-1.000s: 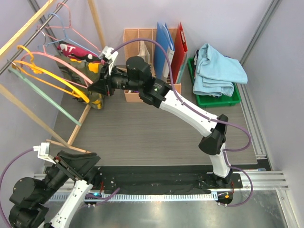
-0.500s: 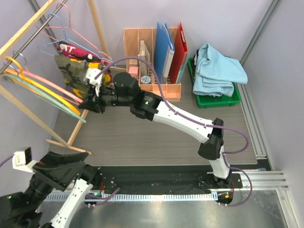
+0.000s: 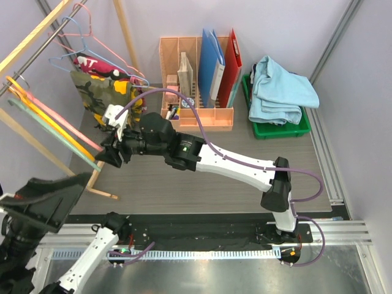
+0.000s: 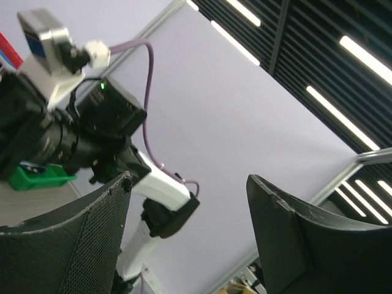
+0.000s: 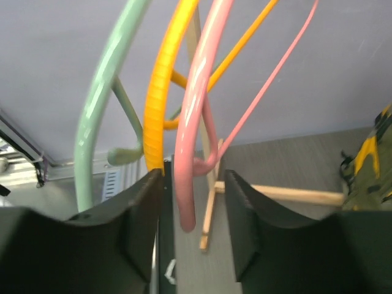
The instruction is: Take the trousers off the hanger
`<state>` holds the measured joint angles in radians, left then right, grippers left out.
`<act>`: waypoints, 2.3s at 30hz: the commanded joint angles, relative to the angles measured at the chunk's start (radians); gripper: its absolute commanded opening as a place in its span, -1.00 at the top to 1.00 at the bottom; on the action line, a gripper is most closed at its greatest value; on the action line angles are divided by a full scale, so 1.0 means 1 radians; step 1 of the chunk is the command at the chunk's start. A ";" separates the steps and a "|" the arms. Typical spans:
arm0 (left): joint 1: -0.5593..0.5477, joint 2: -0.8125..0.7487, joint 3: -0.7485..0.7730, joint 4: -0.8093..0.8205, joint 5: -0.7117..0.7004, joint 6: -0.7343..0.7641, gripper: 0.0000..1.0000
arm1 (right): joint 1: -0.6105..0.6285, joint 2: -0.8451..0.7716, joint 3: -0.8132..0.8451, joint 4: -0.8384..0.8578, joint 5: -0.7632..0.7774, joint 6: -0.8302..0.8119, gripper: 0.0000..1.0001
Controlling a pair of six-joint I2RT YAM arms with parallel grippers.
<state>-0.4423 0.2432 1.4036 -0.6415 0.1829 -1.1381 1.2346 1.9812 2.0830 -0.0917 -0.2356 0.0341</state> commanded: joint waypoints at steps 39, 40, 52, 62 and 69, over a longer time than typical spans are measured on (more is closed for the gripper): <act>0.060 1.197 0.532 0.139 -0.876 0.351 -0.20 | 0.008 -1.085 -0.962 -0.289 0.877 0.270 -0.83; 0.076 1.206 0.535 0.119 -0.884 0.319 -0.19 | 0.008 -1.087 -0.963 -0.289 0.871 0.270 -0.83; 0.330 1.248 0.408 0.200 -0.639 0.149 -0.18 | 0.008 -1.110 -0.971 -0.287 0.848 0.250 -0.85; 0.381 1.257 0.331 0.360 -0.603 0.181 0.31 | 0.008 -1.130 -0.979 -0.270 0.872 0.233 -0.85; 0.390 1.240 0.285 0.492 -0.533 0.251 0.94 | 0.008 -1.111 -0.980 -0.256 0.866 0.225 -0.85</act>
<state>-0.0669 1.5028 1.7157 -0.3012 -0.3996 -0.9436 1.2415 0.8612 1.1061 -0.3973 0.6121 0.2790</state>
